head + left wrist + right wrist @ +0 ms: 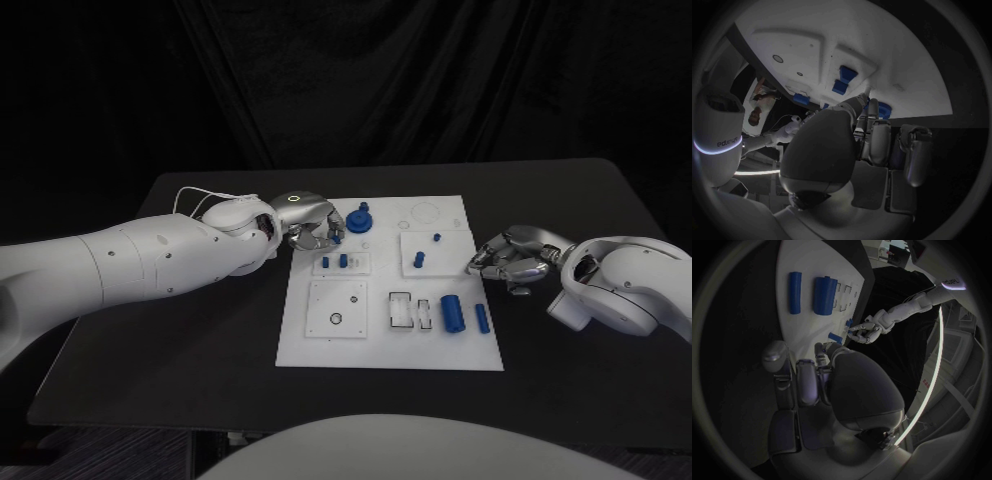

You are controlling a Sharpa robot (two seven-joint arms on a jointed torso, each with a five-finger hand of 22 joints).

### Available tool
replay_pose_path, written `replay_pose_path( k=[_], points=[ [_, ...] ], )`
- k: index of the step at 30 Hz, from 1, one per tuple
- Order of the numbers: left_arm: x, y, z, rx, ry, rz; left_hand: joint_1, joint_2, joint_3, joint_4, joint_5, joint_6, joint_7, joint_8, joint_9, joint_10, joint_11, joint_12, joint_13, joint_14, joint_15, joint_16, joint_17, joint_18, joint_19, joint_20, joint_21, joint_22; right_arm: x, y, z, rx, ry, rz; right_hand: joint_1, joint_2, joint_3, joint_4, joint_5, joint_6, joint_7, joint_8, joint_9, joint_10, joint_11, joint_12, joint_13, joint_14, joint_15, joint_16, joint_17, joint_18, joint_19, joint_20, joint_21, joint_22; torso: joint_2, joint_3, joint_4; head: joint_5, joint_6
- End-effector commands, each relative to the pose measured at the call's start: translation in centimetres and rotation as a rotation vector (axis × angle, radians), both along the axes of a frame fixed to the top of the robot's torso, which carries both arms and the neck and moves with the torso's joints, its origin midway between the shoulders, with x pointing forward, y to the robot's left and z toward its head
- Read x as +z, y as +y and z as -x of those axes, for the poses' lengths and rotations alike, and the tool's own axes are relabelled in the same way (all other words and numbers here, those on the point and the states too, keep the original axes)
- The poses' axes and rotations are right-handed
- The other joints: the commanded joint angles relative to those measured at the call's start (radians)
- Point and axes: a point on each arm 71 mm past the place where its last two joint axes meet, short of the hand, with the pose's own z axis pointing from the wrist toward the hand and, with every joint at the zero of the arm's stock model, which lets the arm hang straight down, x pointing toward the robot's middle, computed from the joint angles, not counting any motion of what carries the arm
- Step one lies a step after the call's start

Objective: Assemble the parts on the task board

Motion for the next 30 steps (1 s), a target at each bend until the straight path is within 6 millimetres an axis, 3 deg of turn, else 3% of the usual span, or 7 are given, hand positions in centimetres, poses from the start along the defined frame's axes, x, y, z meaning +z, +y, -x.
replay_pose_path(
  k=[1, 30],
  points=[
    [-0.2, -0.17, 0.04, -0.006, 0.016, -0.006, -0.006, -0.003, 0.002, 0.007, -0.005, 0.002, 0.003, 0.005, 0.0, 0.004, 0.001, -0.006, -0.002, -0.003, 0.001, -0.006, 0.0, -0.014, 0.105, -0.009, 0.003, 0.263, -0.21, -0.02, 0.12, -0.001, 0.017, 0.013, 0.001, -0.006, 0.004, 0.0, 0.005, 0.0, -0.003, 0.004, 0.002, -0.007, -0.002, 0.0, 0.127, 0.011, 0.003, -0.006, 0.037, 0.014, 0.002, -0.002, -0.003, 0.078, 0.0, -0.0006, -0.0003, 0.001, 0.0],
    [-0.78, -0.99, -0.21, -0.01, 0.044, -0.023, -0.003, -0.002, 0.004, 0.005, -0.006, 0.0, 0.004, 0.002, -0.002, 0.01, 0.001, -0.005, -0.002, -0.007, 0.003, -0.01, -0.007, -0.014, 0.105, -0.008, 0.003, 0.263, -0.26, 0.07, 0.17, 0.003, 0.026, 0.016, 0.001, -0.006, 0.005, 0.001, 0.005, -0.001, -0.003, 0.004, 0.002, -0.008, -0.002, -0.001, 0.126, 0.01, 0.003, -0.007, 0.036, 0.014, 0.001, -0.002, -0.007, 0.078, 0.0, -0.0003, 0.0005, -0.005, 0.0]
  ],
)
